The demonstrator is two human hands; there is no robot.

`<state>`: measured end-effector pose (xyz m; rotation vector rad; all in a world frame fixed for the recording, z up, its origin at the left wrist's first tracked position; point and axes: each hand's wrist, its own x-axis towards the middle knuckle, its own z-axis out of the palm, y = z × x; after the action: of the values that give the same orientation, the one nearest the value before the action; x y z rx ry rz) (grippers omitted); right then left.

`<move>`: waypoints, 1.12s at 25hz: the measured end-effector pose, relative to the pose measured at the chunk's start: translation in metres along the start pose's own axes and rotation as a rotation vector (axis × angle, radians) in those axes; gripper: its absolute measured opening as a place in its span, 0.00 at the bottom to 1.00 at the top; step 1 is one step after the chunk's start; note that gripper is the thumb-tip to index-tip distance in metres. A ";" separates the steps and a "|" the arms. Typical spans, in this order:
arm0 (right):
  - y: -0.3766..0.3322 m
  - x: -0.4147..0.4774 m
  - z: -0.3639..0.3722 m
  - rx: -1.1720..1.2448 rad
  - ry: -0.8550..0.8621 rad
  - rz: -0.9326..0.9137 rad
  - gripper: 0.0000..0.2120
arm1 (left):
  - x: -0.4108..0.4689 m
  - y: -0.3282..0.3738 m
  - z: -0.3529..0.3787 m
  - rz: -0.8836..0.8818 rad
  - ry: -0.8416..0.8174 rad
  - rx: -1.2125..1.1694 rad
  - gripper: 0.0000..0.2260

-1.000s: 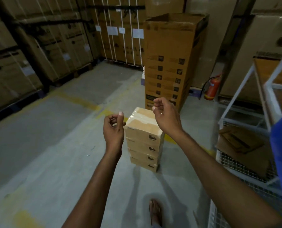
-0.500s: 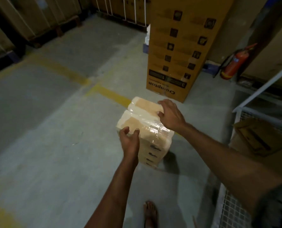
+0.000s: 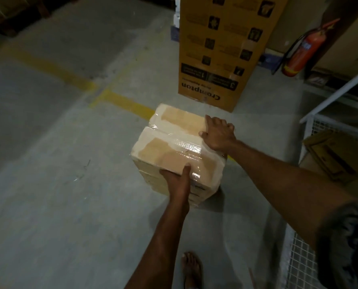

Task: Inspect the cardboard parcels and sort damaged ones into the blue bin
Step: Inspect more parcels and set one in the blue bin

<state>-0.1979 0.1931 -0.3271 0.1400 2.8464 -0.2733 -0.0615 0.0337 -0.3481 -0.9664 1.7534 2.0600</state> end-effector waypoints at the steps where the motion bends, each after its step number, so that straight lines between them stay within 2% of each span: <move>1: -0.001 -0.001 -0.003 0.017 0.007 0.008 0.36 | -0.002 -0.002 -0.001 0.015 0.001 -0.010 0.45; 4: -0.009 -0.026 -0.019 0.125 0.054 0.044 0.37 | -0.017 0.009 -0.011 0.135 0.055 -0.035 0.38; 9: -0.036 -0.135 -0.095 0.584 0.386 0.190 0.26 | -0.091 0.069 -0.048 0.333 0.262 -0.053 0.27; 11: -0.047 -0.194 -0.131 0.678 0.439 0.183 0.24 | -0.135 0.100 -0.066 0.427 0.358 -0.038 0.28; 14: -0.061 -0.293 -0.177 0.747 0.517 0.159 0.28 | -0.220 0.147 -0.095 0.598 0.292 0.053 0.28; 16: -0.075 -0.355 -0.208 0.767 0.609 0.216 0.31 | -0.276 0.164 -0.119 0.683 0.207 0.100 0.27; 19: -0.087 -0.441 -0.260 0.883 0.727 0.212 0.30 | -0.353 0.182 -0.147 0.756 0.113 0.155 0.26; 23: -0.095 -0.538 -0.294 0.840 0.705 0.081 0.34 | -0.438 0.202 -0.165 0.783 0.050 0.208 0.31; 28: -0.074 -0.652 -0.287 0.935 0.739 0.085 0.30 | -0.543 0.190 -0.190 0.835 -0.004 0.284 0.26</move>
<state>0.3414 0.1332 0.1411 0.6505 3.0721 -1.8352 0.2880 -0.0754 0.1352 -0.1270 2.6515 2.0915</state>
